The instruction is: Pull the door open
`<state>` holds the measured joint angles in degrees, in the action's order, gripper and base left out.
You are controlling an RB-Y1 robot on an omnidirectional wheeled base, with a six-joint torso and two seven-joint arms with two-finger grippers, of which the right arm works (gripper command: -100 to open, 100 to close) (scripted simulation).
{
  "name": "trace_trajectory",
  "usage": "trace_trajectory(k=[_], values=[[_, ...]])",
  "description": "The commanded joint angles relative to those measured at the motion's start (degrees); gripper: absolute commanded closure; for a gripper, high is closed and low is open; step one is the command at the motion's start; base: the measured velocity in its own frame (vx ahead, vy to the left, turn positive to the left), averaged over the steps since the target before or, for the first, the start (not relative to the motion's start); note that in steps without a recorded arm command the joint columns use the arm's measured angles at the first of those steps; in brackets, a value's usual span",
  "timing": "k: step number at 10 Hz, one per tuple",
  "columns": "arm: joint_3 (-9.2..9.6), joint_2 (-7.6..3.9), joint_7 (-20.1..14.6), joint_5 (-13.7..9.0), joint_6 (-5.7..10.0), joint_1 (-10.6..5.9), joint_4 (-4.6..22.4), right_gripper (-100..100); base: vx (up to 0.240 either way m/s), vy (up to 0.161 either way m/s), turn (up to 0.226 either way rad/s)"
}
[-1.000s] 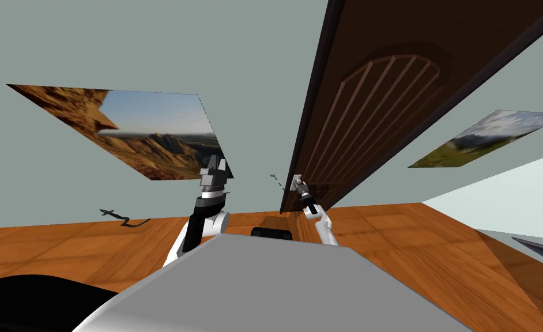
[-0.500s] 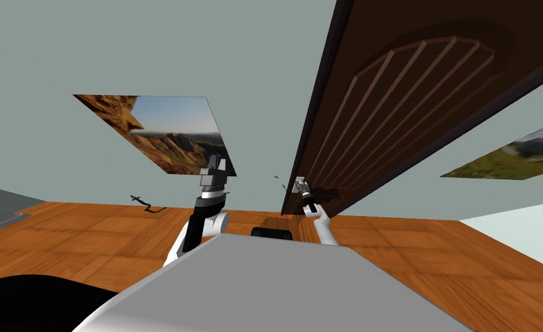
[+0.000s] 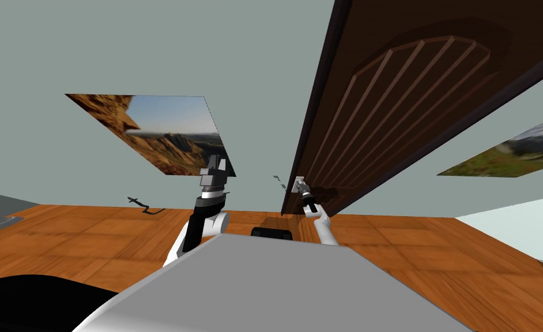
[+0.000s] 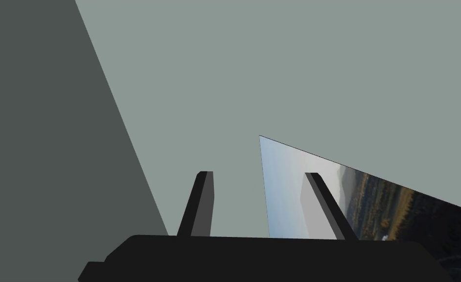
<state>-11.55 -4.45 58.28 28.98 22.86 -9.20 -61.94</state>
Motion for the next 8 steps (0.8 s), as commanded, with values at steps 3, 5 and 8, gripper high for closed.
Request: trace_trajectory(k=[3, 5, 8], values=[[0.11, -0.33, -2.99, -1.98, 0.04, 0.09, 0.03, 100, -0.023, -0.011, 0.07], [0.2, -0.6, -5.45, -3.59, 0.09, 0.16, 0.05, 100, -0.05, -0.021, 0.083], [0.4, -1.09, -10.03, -6.69, 0.18, 0.29, 0.09, 100, -0.054, -0.018, 0.109]])
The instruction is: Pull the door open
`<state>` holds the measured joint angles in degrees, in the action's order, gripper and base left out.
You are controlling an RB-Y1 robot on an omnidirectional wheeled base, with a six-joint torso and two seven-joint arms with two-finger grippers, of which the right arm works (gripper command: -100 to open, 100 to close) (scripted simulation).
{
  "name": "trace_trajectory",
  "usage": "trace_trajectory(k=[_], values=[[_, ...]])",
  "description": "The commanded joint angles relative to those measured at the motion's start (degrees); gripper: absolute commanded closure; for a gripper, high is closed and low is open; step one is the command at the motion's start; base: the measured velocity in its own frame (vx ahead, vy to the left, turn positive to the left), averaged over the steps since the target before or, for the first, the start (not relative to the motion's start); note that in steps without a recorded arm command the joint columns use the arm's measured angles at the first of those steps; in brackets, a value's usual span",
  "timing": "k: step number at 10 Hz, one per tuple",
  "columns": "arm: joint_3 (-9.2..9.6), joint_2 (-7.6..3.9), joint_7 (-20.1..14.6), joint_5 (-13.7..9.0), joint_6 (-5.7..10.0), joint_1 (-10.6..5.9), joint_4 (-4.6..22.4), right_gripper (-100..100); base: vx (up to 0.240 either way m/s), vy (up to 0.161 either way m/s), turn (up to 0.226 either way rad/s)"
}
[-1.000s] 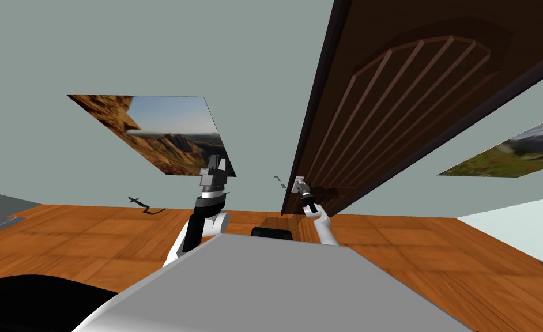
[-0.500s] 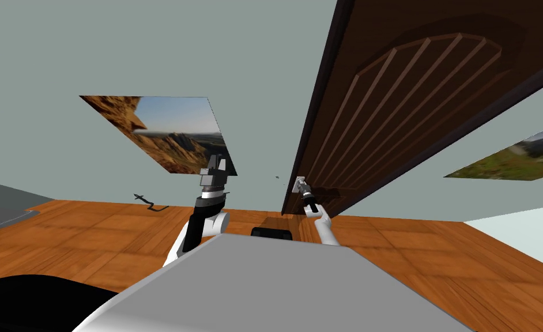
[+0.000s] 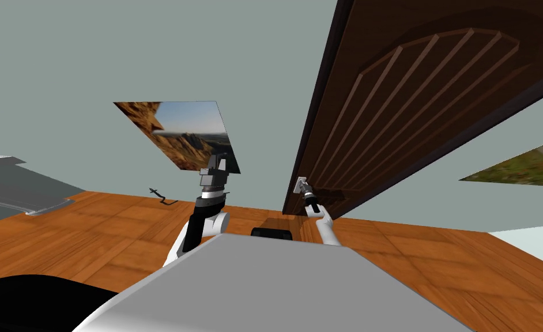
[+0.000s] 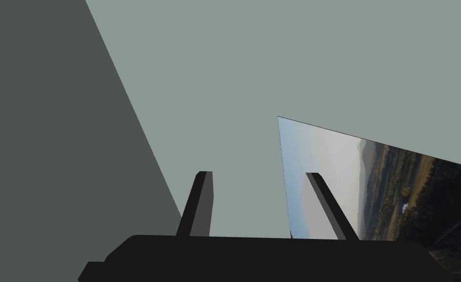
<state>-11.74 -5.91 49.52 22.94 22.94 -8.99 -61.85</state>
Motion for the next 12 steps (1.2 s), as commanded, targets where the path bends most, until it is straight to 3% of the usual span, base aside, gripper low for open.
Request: trace_trajectory(k=[1, 2, 4, 7, 11, 12], values=[[0.67, 0.19, -2.86, -1.82, 0.13, 0.13, 0.02, 100, -0.061, -0.027, 0.118], [0.67, 0.19, -3.39, -1.82, 0.13, 0.13, 0.02, 100, -0.04, -0.025, 0.038], [0.85, -0.23, -7.02, -4.51, 0.21, 0.23, 0.05, 100, -0.043, -0.022, 0.096], [0.94, -0.45, -9.74, -5.96, 0.26, 0.28, 0.07, 100, -0.038, -0.019, 0.064], [1.27, -1.17, -16.15, -10.7, 0.4, 0.46, 0.13, 100, -0.05, -0.025, 0.097], [1.27, -1.17, -16.56, -10.7, 0.4, 0.46, 0.13, 100, -0.035, -0.021, 0.031]])
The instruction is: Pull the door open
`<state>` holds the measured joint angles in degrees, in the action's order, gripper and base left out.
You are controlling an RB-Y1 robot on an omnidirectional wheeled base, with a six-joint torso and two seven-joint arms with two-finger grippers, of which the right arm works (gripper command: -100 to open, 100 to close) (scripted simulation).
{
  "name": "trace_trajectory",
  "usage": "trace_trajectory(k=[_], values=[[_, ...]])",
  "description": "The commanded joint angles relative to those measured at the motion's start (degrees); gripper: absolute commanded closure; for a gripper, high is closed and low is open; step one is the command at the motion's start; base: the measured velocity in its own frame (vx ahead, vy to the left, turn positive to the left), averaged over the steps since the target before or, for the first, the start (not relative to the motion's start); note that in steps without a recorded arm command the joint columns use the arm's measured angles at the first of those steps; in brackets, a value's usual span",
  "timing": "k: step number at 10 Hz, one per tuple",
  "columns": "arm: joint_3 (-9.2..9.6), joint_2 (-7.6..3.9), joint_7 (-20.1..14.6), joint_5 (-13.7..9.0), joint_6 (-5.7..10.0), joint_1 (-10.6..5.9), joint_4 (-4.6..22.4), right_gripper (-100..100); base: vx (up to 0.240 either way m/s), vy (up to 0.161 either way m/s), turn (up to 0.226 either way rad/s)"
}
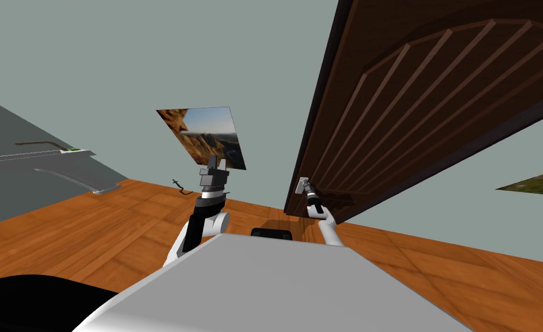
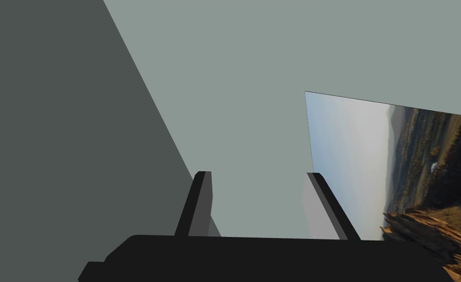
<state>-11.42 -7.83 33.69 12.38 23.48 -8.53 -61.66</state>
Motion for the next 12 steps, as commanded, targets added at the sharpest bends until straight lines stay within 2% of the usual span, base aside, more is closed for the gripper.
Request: trace_trajectory(k=[1, 2, 4, 5, 6, 7, 8, 9, 10, 11, 12], values=[[1.06, 0.5, -2.86, -1.83, -0.08, 0.06, -0.04, 100, -0.043, -0.022, 0.082], [1.06, 0.5, -3.07, -1.83, -0.08, 0.06, -0.04, 100, -0.032, -0.017, 0.073], [1.3, -0.03, -6.87, -5.37, 0.02, 0.19, 0.0, 100, -0.049, -0.031, 0.112], [1.3, -0.03, -7.78, -5.37, 0.02, 0.19, 0.0, 100, -0.052, -0.032, 0.076], [1.43, -0.31, -9.68, -7.24, 0.08, 0.26, 0.03, 100, -0.048, -0.031, 0.099], [1.43, -0.31, -10.15, -7.24, 0.08, 0.26, 0.03, 100, -0.034, -0.025, 0.05], [1.56, -0.59, -12.33, -9.1, 0.14, 0.32, 0.05, 100, -0.052, -0.019, 0.124], [1.56, -0.59, -12.53, -9.1, 0.14, 0.32, 0.05, 100, -0.041, -0.03, 0.022], [1.69, -0.87, -14.55, -11.0, 0.19, 0.39, 0.08, 100, -0.05, -0.029, 0.086], [1.69, -0.87, -14.91, -11.0, 0.19, 0.39, 0.08, 100, -0.038, -0.016, 0.054], [1.83, -1.16, -16.95, -12.99, 0.25, 0.46, 0.1, 100, -0.04, -0.021, 0.098]])
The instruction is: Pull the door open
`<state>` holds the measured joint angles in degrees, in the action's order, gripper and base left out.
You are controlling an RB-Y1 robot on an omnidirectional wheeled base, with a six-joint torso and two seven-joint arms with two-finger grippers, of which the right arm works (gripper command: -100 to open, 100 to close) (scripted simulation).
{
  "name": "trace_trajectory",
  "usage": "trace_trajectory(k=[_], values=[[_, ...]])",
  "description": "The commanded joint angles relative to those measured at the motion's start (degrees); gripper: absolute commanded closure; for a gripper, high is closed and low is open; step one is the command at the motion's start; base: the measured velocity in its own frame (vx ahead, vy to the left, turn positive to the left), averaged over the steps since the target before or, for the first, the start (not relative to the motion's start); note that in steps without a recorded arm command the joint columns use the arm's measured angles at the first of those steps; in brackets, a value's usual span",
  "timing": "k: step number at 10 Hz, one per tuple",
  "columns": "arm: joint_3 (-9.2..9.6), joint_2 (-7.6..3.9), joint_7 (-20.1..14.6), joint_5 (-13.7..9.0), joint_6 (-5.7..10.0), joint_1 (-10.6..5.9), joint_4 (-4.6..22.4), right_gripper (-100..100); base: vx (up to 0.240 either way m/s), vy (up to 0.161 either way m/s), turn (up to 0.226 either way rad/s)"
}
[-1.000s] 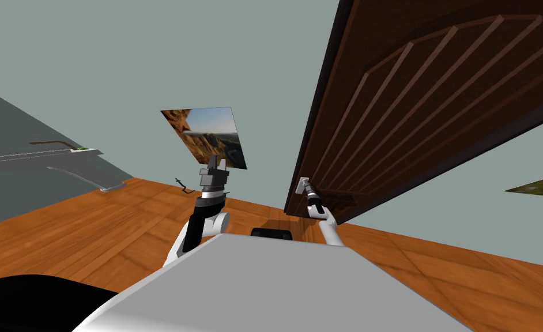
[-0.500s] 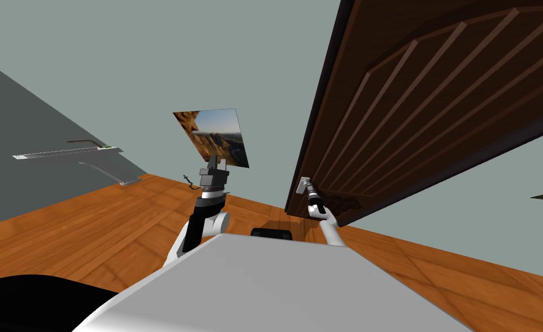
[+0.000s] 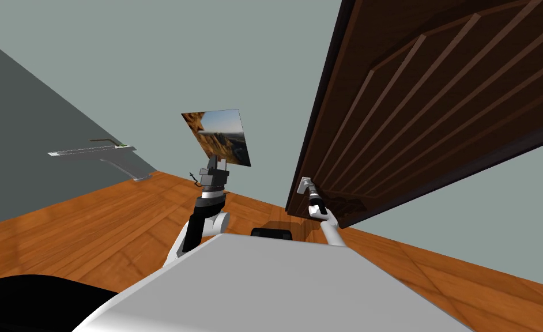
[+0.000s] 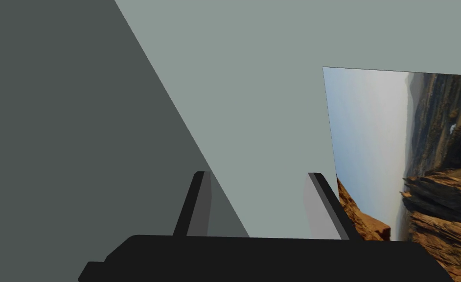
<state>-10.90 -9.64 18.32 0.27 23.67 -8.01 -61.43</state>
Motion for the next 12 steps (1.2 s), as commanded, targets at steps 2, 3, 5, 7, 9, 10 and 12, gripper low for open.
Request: trace_trajectory(k=[2, 3, 5, 7, 9, 10, 12], values=[[1.45, 0.35, -3.99, -2.86, 0.12, 0.02, -0.1, 100, -0.047, -0.021, 0.082], [1.45, 0.35, -4.33, -2.86, 0.12, 0.02, -0.1, 100, -0.043, -0.024, 0.058], [1.59, 0.06, -6.72, -4.85, 0.18, 0.09, -0.07, 100, -0.044, -0.03, 0.077], [1.73, -0.24, -9.12, -6.87, 0.24, 0.16, -0.05, 100, -0.046, -0.025, 0.087], [1.87, -0.53, -11.52, -8.92, 0.3, 0.23, -0.02, 100, -0.049, -0.022, 0.07], [2.02, -0.83, -13.85, -10.96, 0.37, 0.31, 0.01, 100, -0.054, -0.014, 0.101], [2.16, -1.13, -16.31, -13.01, 0.43, 0.38, 0.04, 100, -0.059, -0.036, 0.088]])
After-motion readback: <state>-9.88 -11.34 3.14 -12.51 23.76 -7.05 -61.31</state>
